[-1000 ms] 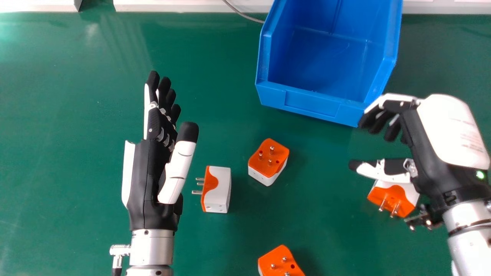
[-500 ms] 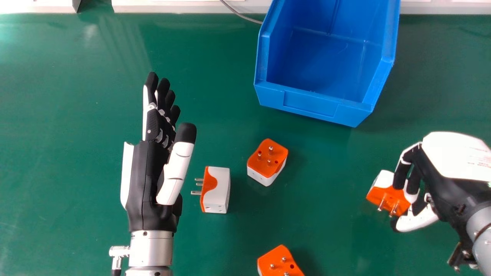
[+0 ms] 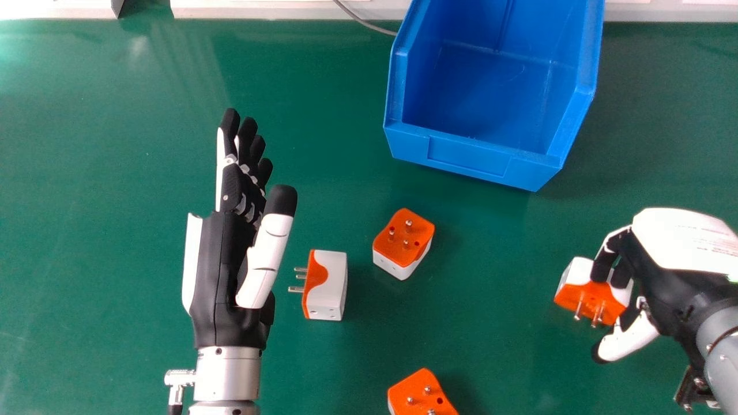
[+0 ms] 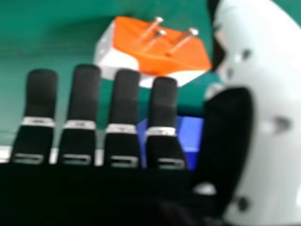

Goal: Pick all objects and put in blue box

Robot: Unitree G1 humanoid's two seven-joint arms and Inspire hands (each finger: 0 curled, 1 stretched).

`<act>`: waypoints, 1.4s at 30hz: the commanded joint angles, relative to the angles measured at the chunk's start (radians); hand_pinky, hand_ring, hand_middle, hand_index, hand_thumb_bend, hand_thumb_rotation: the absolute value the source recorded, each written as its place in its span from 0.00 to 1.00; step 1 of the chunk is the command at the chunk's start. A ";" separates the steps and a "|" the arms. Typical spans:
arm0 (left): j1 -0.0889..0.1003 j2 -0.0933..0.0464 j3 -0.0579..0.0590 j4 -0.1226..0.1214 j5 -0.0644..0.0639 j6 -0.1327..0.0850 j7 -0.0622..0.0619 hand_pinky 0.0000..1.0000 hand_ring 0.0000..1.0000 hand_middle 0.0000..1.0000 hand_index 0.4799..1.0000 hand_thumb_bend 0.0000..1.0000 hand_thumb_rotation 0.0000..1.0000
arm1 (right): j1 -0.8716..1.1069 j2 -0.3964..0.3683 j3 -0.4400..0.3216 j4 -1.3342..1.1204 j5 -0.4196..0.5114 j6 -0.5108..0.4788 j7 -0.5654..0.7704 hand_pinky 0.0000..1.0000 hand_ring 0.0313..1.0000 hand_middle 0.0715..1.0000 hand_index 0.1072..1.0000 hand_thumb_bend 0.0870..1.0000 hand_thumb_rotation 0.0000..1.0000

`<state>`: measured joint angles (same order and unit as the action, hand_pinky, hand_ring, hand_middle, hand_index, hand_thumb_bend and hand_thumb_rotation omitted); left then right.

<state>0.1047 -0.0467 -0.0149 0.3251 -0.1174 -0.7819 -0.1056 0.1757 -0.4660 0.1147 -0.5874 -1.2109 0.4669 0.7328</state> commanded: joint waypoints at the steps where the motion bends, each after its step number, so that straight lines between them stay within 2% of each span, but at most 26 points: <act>1: 0.001 -0.016 -0.003 -0.018 0.006 -0.016 -0.002 1.00 1.00 1.00 1.00 0.73 0.73 | -0.003 0.007 -0.017 -0.015 -0.016 -0.005 -0.009 0.68 0.72 0.75 0.71 0.77 0.17; 4: 0.000 -0.016 -0.004 -0.018 0.006 -0.015 -0.001 1.00 1.00 1.00 1.00 0.73 0.73 | -0.002 0.008 -0.022 -0.029 -0.025 -0.002 0.008 0.68 0.72 0.75 0.71 0.77 0.17; 5: 0.000 -0.016 -0.004 -0.018 0.006 -0.014 -0.001 1.00 1.00 1.00 1.00 0.73 0.73 | -0.001 0.007 -0.025 -0.034 -0.025 -0.004 0.010 0.74 0.78 0.80 0.75 0.82 0.21; 6: -0.001 -0.016 -0.004 -0.018 0.005 -0.013 -0.002 1.00 1.00 1.00 1.00 0.73 0.73 | 0.001 0.007 -0.028 -0.040 -0.026 -0.006 0.013 0.74 0.78 0.80 0.75 0.82 0.21; 7: -0.001 -0.016 -0.004 -0.018 0.004 -0.012 -0.003 1.00 1.00 1.00 1.00 0.73 0.73 | 0.003 0.006 -0.031 -0.046 -0.029 -0.009 0.013 0.80 0.82 0.84 0.79 0.86 0.23; 9: -0.003 -0.016 -0.004 -0.017 0.005 -0.011 -0.003 1.00 1.00 1.00 1.00 0.73 0.73 | 0.007 0.004 -0.037 -0.056 -0.035 -0.015 0.012 0.80 0.82 0.84 0.79 0.86 0.23; 10: -0.004 -0.017 -0.005 -0.017 0.006 -0.010 -0.002 1.00 1.00 1.00 1.00 0.73 0.72 | 0.007 0.003 -0.040 -0.060 -0.038 -0.016 0.015 0.84 0.86 0.87 0.83 0.89 0.25; 17: -0.008 -0.018 -0.007 -0.019 0.002 -0.011 -0.006 1.00 1.00 1.00 1.00 0.73 0.71 | 0.003 0.011 -0.064 -0.058 -0.032 -0.027 0.020 0.93 0.94 0.95 0.90 0.95 0.31; 22: -0.013 -0.017 -0.005 -0.015 0.002 -0.013 -0.007 1.00 1.00 1.00 1.00 0.73 0.71 | -0.014 0.017 -0.058 -0.021 -0.027 -0.030 0.014 0.96 0.96 0.97 0.92 0.97 0.32; 26: -0.014 -0.018 -0.005 -0.015 0.007 -0.014 -0.003 1.00 1.00 1.00 1.00 0.73 0.71 | -0.044 0.028 -0.035 0.049 -0.028 -0.032 0.005 0.98 0.98 0.98 0.94 0.99 0.33; 31: -0.015 -0.019 -0.007 -0.016 -0.001 -0.016 -0.009 1.00 1.00 1.00 1.00 0.73 0.71 | -0.095 0.034 0.002 0.196 -0.013 -0.037 -0.028 0.99 0.99 0.99 0.94 0.99 0.32; 35: -0.010 -0.020 -0.009 -0.023 -0.004 -0.013 -0.010 1.00 1.00 1.00 1.00 0.73 0.71 | -0.136 0.045 0.030 0.328 0.013 -0.043 -0.095 0.99 0.99 0.99 0.96 1.00 0.29; 37: -0.006 -0.020 -0.009 -0.027 0.000 -0.013 -0.008 1.00 1.00 1.00 1.00 0.73 0.71 | -0.152 0.039 0.042 0.379 0.029 -0.052 -0.124 0.99 1.00 1.00 0.96 1.00 0.28; 42: 0.004 -0.018 -0.011 -0.036 0.000 -0.008 -0.009 1.00 1.00 1.00 1.00 0.72 0.71 | -0.171 0.025 0.051 0.463 0.098 -0.084 -0.217 1.00 1.00 1.00 0.97 1.00 0.24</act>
<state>0.1016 -0.0467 -0.0165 0.3177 -0.1197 -0.7794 -0.1094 0.0137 -0.4306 0.1620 -0.1411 -1.1337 0.3971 0.5486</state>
